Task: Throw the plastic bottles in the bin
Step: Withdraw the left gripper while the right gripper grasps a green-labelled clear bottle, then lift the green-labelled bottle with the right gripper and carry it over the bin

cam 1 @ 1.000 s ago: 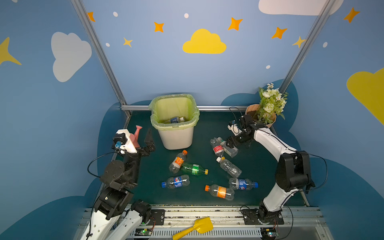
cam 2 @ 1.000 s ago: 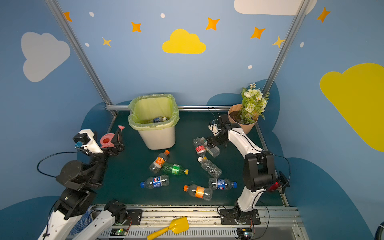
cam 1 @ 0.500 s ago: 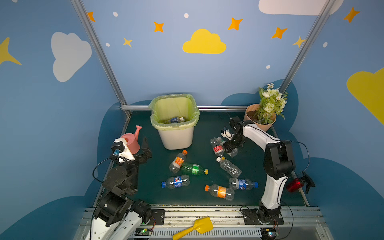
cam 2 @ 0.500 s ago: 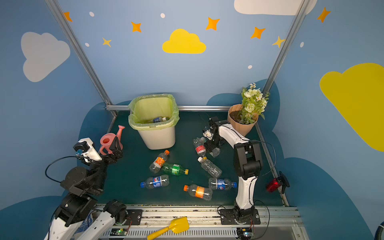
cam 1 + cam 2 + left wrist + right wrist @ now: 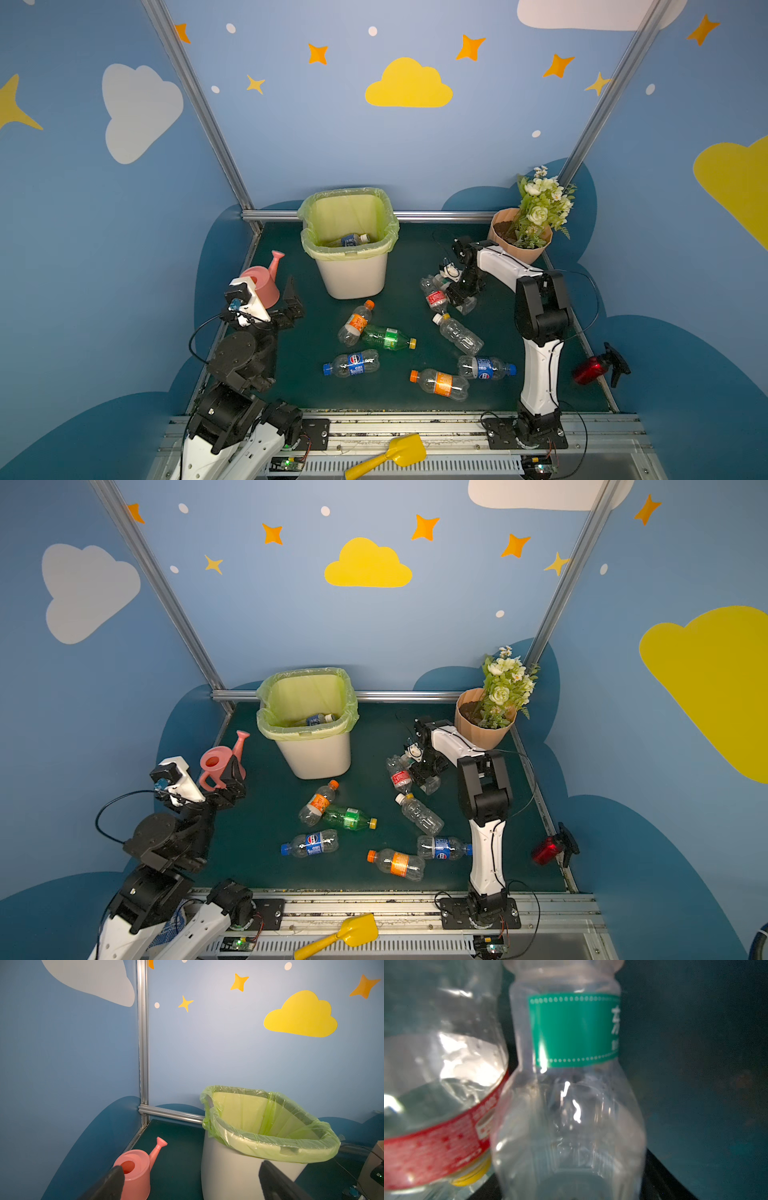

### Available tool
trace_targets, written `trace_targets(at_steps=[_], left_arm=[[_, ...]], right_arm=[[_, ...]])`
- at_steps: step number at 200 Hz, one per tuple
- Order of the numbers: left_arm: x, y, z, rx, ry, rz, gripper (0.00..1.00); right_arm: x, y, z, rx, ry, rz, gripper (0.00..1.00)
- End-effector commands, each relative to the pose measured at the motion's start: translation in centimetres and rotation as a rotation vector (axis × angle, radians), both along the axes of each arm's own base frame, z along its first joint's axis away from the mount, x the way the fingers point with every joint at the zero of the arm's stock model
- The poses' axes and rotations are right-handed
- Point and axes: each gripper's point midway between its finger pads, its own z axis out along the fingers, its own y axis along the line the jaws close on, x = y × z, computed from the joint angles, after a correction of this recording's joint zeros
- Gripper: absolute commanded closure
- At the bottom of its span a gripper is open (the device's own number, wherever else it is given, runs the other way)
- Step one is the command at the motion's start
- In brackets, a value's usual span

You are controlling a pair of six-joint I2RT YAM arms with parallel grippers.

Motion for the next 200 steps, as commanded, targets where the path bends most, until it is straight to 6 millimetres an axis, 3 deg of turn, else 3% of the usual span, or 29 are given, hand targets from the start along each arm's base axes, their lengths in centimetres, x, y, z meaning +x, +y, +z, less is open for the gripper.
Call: trace_targets(at_steps=[1,35,62,91,119,152,200], left_arm=[[-0.1,0.3,0.1,-0.005,0.000,0.015,0.00],[0.2,0.1,0.0,-0.006,0.007,0.011,0.00],[0.7,-0.1,-0.4,-0.008,0.022,0.012,0.00],[1.0,0.3,-1.7,-0.038,0.043,0.049,0.00],[1.2,0.9,-3.4,-0.078,0.067,0.091,0.00],[0.7,2.3,-5.2,-0.139,0.081,0.172,0.00],[0.6,3.3,-8.5,-0.186,0.138,0.248,0.00]], right_arm=[[0.0,0.2,0.5,-0.005,0.004,0.010,0.32],[0.6,0.7,1.9,0.032,-0.057,0.001,0.46],[1.1,1.4,4.0,0.094,-0.125,-0.011,0.51],[1.9,1.9,7.0,0.175,-0.217,-0.041,0.57],[2.7,2.2,10.8,0.269,-0.330,-0.092,0.57],[3.3,3.1,17.3,0.434,-0.516,-0.115,0.62],[2.7,4.2,32.4,0.776,-0.928,-0.119,0.62]])
